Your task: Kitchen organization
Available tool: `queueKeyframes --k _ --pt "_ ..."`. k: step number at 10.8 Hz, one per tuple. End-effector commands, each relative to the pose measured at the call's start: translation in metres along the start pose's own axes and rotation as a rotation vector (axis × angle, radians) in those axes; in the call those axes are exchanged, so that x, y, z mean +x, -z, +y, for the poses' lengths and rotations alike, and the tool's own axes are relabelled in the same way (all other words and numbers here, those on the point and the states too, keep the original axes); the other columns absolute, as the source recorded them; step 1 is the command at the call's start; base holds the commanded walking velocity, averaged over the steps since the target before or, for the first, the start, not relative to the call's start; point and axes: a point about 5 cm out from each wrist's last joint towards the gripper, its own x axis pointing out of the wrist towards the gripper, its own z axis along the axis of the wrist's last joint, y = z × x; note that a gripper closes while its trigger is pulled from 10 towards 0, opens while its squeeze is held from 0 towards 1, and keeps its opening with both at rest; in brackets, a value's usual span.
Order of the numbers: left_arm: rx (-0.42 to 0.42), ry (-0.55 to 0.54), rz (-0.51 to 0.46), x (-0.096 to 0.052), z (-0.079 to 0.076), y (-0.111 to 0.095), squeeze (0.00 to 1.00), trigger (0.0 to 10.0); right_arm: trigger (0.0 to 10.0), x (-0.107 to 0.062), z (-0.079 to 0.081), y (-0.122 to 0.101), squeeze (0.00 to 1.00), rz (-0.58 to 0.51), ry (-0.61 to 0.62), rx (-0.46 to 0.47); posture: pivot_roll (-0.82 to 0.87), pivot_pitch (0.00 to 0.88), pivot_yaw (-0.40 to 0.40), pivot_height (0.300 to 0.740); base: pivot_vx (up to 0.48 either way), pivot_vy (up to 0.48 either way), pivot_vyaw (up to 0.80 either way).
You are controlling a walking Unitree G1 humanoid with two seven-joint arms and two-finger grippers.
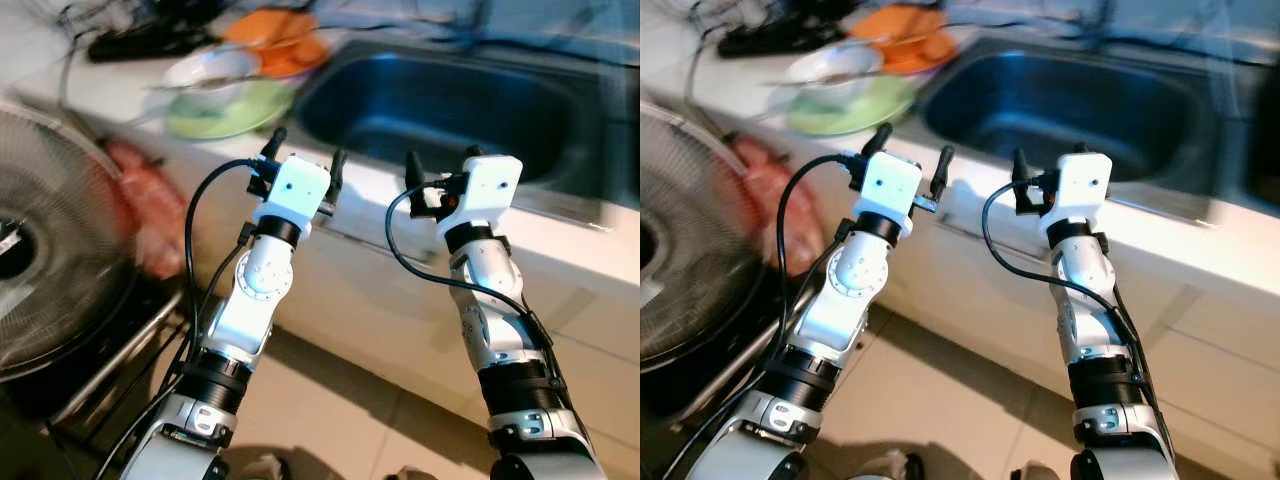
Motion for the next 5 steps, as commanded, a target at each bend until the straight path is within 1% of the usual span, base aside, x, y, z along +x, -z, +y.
queueKeyframes --k 1,5 --pt "0.003 -0.032 -0.008 -0.0003 0.0090 -0.0002 0.00 10.0 10.0 0.0009 0.0069 -0.0023 0.00 -0.008 -0.020 0.017 0.00 0.101 0.065 0.740 0.000 0.000 0.00" --pt "-0.002 -0.060 -0.010 0.0001 0.0128 -0.0009 0.00 10.0 10.0 0.0013 0.0074 -0.0034 0.00 -0.014 -0.021 0.024 0.00 0.101 0.065 0.740 0.000 0.000 0.00"
